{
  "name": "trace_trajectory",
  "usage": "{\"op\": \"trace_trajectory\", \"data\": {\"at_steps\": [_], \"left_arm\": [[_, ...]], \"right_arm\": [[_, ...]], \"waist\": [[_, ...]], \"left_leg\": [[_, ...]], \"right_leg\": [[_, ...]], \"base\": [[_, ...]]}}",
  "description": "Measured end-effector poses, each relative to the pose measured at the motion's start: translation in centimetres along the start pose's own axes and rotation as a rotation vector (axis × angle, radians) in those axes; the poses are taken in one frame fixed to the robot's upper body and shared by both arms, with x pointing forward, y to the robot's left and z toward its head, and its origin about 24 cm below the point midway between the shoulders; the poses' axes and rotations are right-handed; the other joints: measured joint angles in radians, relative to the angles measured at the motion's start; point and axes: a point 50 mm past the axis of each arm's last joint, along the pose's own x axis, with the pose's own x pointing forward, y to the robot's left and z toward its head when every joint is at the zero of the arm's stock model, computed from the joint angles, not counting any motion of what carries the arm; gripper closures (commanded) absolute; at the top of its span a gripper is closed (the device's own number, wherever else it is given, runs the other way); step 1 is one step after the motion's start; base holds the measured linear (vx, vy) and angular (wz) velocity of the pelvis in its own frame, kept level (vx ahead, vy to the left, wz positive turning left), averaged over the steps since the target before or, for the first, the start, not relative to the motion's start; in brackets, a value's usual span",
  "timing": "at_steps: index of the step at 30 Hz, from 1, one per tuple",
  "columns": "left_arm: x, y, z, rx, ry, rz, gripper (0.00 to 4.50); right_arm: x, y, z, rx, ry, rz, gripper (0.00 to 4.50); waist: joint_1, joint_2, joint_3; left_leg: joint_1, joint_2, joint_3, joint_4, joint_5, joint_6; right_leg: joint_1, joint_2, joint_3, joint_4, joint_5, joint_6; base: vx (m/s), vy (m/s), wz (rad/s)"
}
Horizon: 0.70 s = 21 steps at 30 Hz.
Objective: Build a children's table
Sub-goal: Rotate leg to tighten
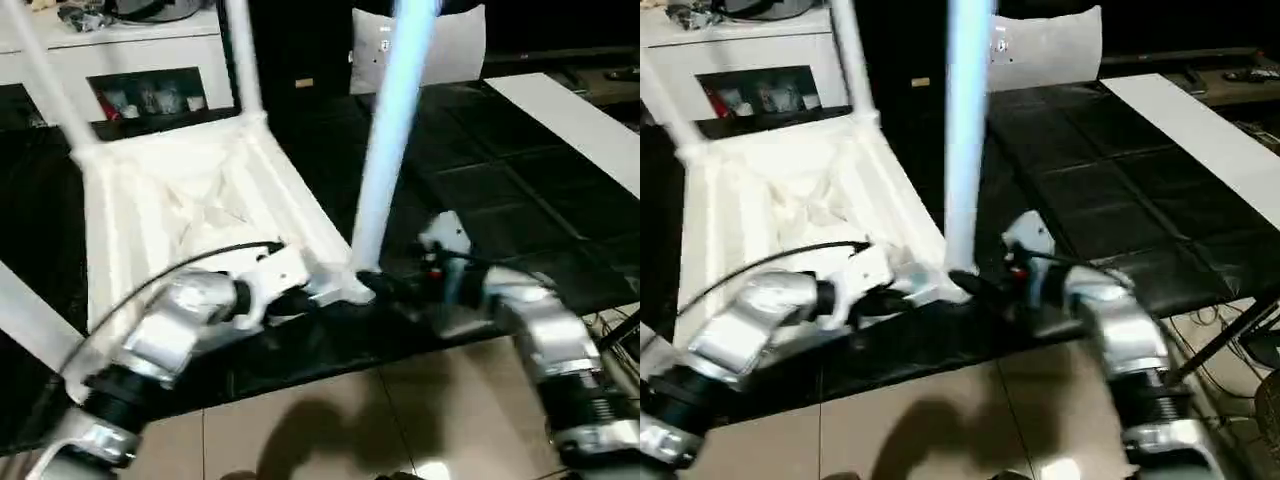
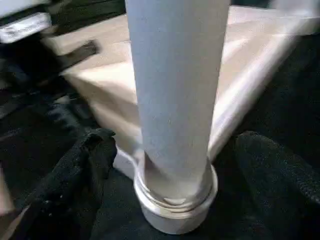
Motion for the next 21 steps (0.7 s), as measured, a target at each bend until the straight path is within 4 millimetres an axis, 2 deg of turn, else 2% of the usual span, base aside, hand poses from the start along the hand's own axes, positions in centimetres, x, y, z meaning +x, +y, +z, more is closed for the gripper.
{"op": "trace_trajectory", "data": {"at_steps": [6,7,9,21], "left_arm": [[-0.6,-0.7,-0.2,0.079,-0.002,-0.144,4.50],[-0.6,-0.7,-0.2,0.099,0.000,-0.171,4.50],[-0.6,-0.8,-0.1,0.122,0.004,-0.205,4.50],[-0.4,-1.1,0.1,0.179,-0.002,-0.292,4.50]], "right_arm": [[-0.8,0.7,-0.7,-0.006,0.099,0.169,0.32],[-1.0,0.8,-0.8,-0.005,0.111,0.197,0.59],[-1.3,0.9,-0.8,-0.002,0.122,0.226,0.67],[-1.2,1.6,-1.1,0.022,0.142,0.333,1.75]], "waist": [[0.021,0.000,0.000],[0.024,0.000,0.000],[0.027,0.000,0.000],[0.026,0.000,0.000]], "left_leg": [[0.000,-0.001,0.000,0.001,0.000,0.000],[0.000,-0.001,0.000,0.001,0.000,0.000],[0.000,0.000,0.000,0.001,0.000,0.000],[0.000,0.000,0.000,0.002,0.000,0.000]], "right_leg": [[0.001,-0.001,0.000,0.000,0.000,0.000],[0.001,-0.001,0.000,0.000,0.000,0.000],[0.001,-0.001,0.000,0.001,0.000,0.000],[0.001,0.000,0.000,0.002,0.000,0.000]], "base": [[0.000,0.000,0.00],[0.000,0.000,0.00],[0.000,0.000,0.00],[0.000,0.000,0.00]]}}
